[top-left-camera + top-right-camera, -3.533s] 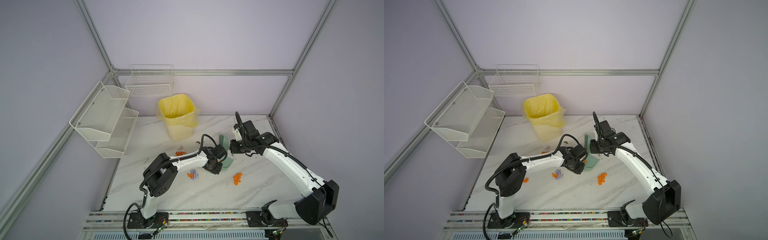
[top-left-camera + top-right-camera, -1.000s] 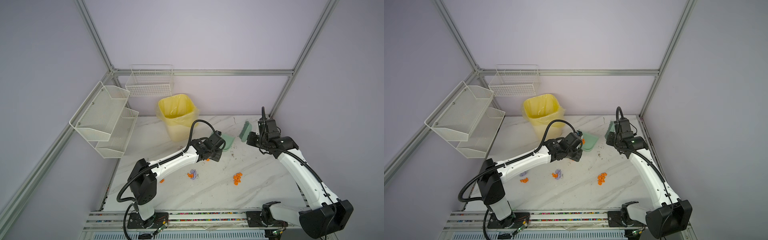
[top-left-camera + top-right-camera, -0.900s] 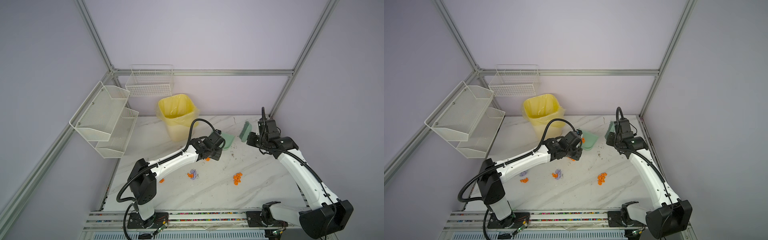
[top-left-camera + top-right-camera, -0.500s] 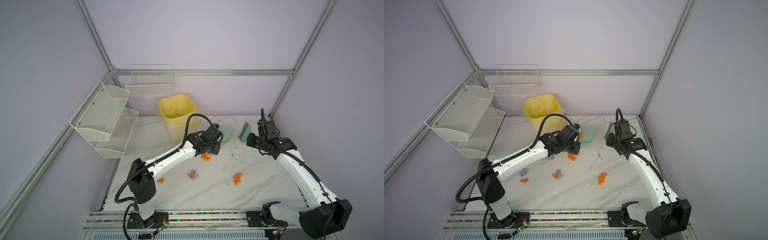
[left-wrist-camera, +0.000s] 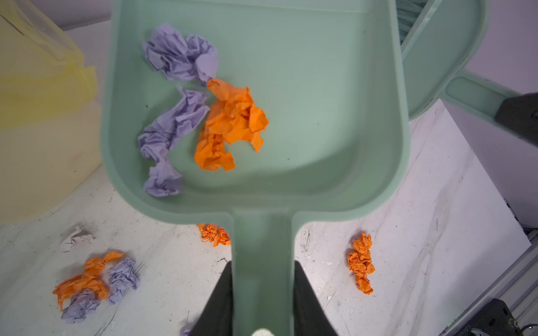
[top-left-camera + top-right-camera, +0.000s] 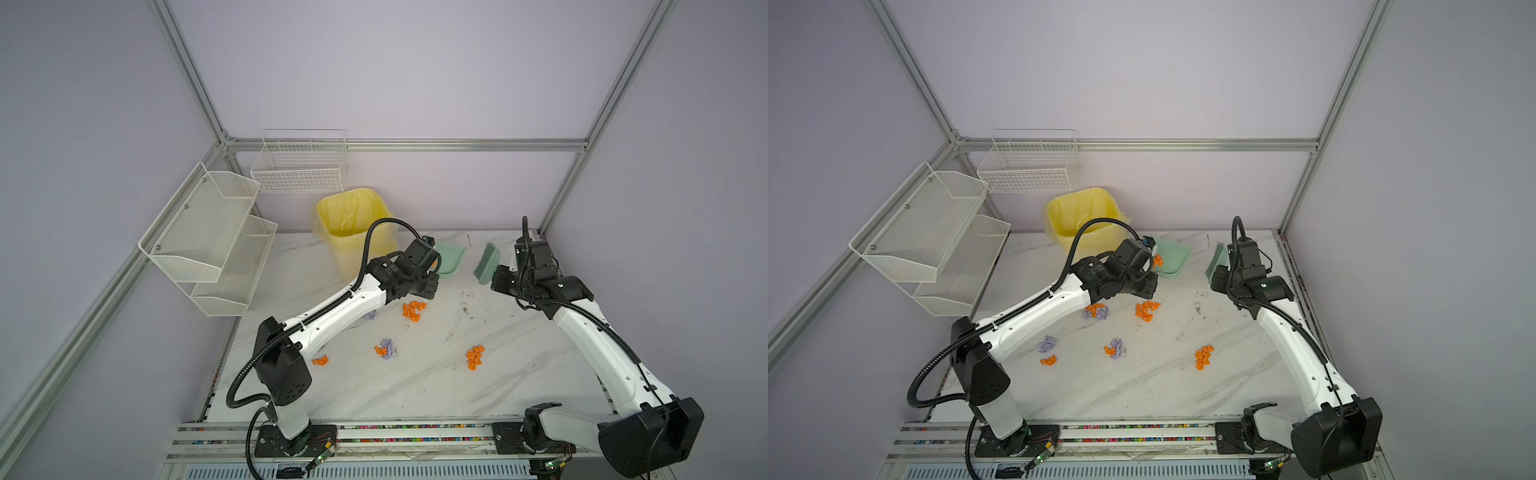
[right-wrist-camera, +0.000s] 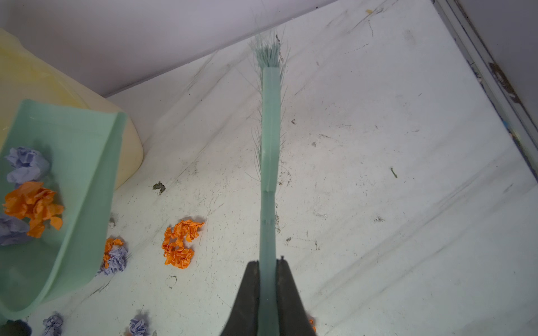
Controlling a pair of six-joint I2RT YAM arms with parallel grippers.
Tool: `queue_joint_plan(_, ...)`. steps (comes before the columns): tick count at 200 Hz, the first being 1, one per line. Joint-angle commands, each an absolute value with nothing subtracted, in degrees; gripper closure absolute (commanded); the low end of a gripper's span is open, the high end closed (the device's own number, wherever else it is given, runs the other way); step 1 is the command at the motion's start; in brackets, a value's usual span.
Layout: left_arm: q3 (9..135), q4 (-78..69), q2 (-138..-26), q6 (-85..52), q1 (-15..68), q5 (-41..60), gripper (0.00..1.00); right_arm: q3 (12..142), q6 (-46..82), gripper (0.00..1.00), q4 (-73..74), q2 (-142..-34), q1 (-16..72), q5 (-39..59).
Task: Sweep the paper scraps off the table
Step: 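Lift the scrap-filled dustpan with the left gripper and carry it toward the yellow bin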
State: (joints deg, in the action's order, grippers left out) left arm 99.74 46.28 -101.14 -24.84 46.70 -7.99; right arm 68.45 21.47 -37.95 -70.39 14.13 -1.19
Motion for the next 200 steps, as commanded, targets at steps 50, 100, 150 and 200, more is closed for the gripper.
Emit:
queue_joint_plan(50,110.50,47.17,-99.96,-22.94,44.60,-7.15,1.00,67.86,21.63,1.00,-35.94,-68.60,13.80,0.00)
queue_joint_plan(100,113.45,47.73,-100.01,-22.86,41.30,-5.06,1.00,67.15,21.69,1.00,-35.98,-67.98,13.80,-0.25)
queue_joint_plan(150,115.73,47.81,-100.46,-24.34,37.50,-1.33,1.00,66.71,21.71,1.00,-35.95,-67.39,13.76,-0.35)
queue_joint_plan(200,116.72,47.73,-100.46,-26.71,34.10,2.69,1.00,65.98,21.72,1.00,-35.51,-67.50,13.79,0.09)
